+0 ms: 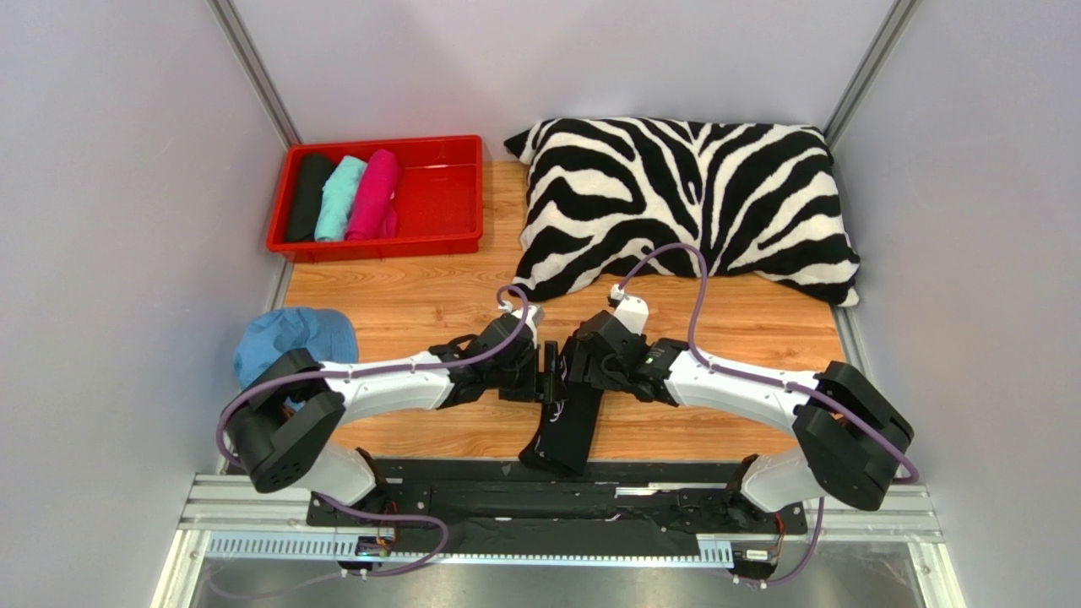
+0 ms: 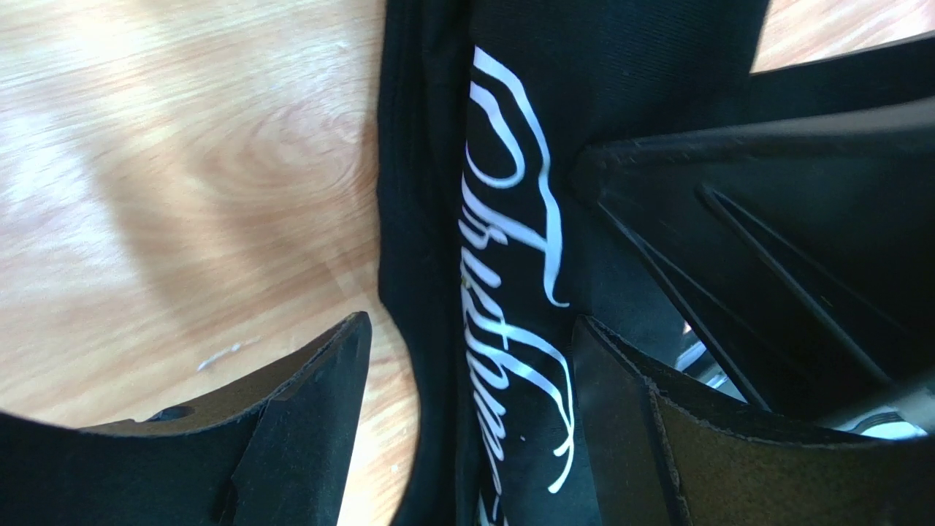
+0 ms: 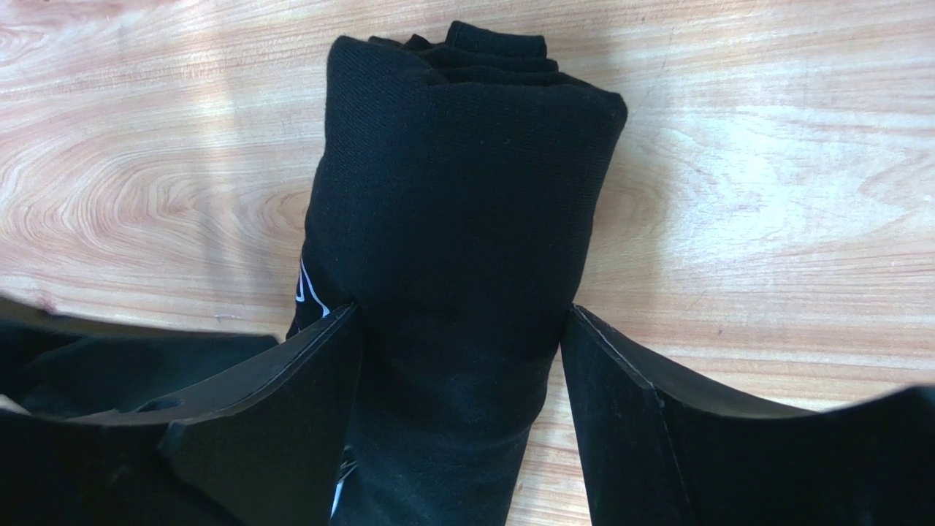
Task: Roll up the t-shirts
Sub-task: Pick up the T-shirt from the center of the board, then place the T-shirt in the bin, then reset both arms
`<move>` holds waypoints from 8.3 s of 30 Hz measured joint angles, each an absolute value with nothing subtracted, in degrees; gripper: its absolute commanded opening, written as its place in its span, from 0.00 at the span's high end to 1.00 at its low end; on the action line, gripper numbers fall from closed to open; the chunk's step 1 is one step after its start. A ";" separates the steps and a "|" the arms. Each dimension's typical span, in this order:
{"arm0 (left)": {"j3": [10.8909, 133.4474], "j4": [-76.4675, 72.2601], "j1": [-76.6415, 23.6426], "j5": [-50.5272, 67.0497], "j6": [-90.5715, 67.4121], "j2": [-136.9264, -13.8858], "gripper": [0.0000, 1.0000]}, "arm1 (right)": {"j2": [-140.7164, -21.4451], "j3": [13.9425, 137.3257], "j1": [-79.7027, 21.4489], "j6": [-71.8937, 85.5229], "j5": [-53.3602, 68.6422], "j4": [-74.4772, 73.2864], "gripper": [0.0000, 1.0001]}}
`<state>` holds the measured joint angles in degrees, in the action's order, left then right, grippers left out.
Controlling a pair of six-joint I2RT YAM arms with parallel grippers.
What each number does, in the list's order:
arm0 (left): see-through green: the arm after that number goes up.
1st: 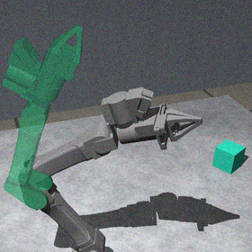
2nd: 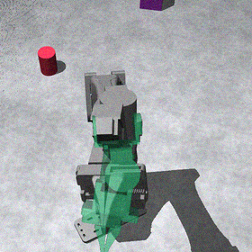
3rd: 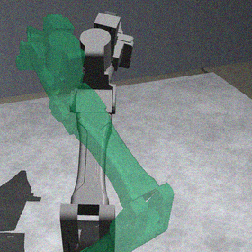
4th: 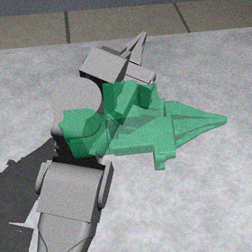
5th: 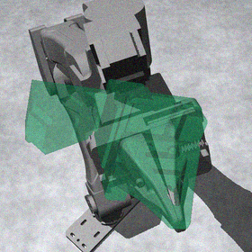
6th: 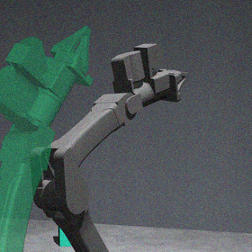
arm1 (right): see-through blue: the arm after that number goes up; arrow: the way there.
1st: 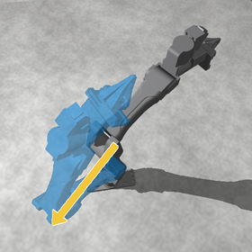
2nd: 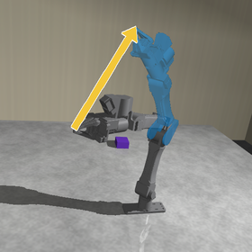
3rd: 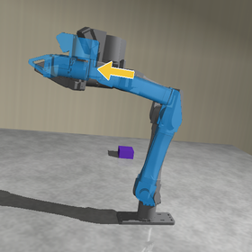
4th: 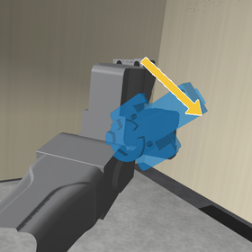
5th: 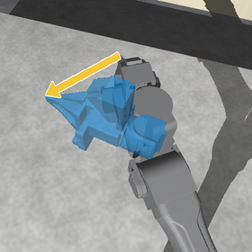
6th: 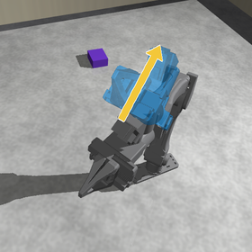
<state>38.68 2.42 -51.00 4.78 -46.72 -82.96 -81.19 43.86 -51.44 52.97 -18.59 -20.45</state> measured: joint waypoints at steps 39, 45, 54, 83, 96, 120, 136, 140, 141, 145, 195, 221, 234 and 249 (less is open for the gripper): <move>38.96 -3.97 -50.11 6.59 -46.72 -86.78 0.04 | -79.94 43.09 -50.28 52.62 -18.09 -20.99 0.30; 40.40 -4.34 -50.83 6.55 -47.09 -89.12 0.17 | -79.94 43.22 -49.84 52.60 -18.61 -21.93 0.30; 41.36 -5.41 -54.02 5.32 -49.39 -90.48 1.00 | -79.94 43.94 -49.89 52.60 -18.35 -23.55 0.30; 50.92 10.33 -50.68 2.52 -38.70 -82.50 1.00 | -60.20 55.83 -48.62 56.16 -36.71 -52.31 0.22; 61.14 16.29 -36.86 5.96 -33.06 -78.78 1.00 | -57.41 54.06 -47.16 55.81 -35.88 -53.78 0.23; 116.07 17.32 -2.20 25.87 -18.02 -127.61 1.00 | -61.65 53.95 -47.05 44.93 -31.35 -46.68 0.22; 131.85 23.24 9.69 34.48 -16.03 -143.04 1.00 | -76.38 54.06 -44.42 43.13 -26.24 -36.12 0.22; 131.96 24.36 9.52 34.89 -15.40 -143.74 1.00 | -78.00 54.28 -44.25 43.16 -25.04 -35.05 0.22; 131.96 24.47 9.50 35.14 -15.27 -143.74 1.00 | -78.39 54.43 -44.18 43.16 -24.86 -34.81 0.22; 131.68 24.64 9.47 36.03 -14.74 -143.74 1.00 | -79.85 54.81 -44.16 43.18 -23.90 -33.39 0.22; 120.88 19.84 8.60 25.65 -18.48 -131.87 0.81 | -84.23 55.27 -42.54 42.96 -17.78 -29.26 0.22; 126.37 32.10 5.98 10.24 -20.03 -140.27 0.92 | -84.23 55.13 -41.85 43.00 -16.34 -27.99 0.22; 135.17 35.66 6.13 6.52 -17.69 -143.41 0.92 | -83.77 54.26 -41.25 42.70 -16.34 -27.99 0.22; 109.93 24.49 5.19 8.40 -17.98 -125.12 0.05 | -79.44 54.72 -40.38 40.93 -16.40 -28.10 0.20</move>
<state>109.93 24.49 5.19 8.40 -17.98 -125.12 -79.44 54.72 -40.38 40.93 -16.40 -28.10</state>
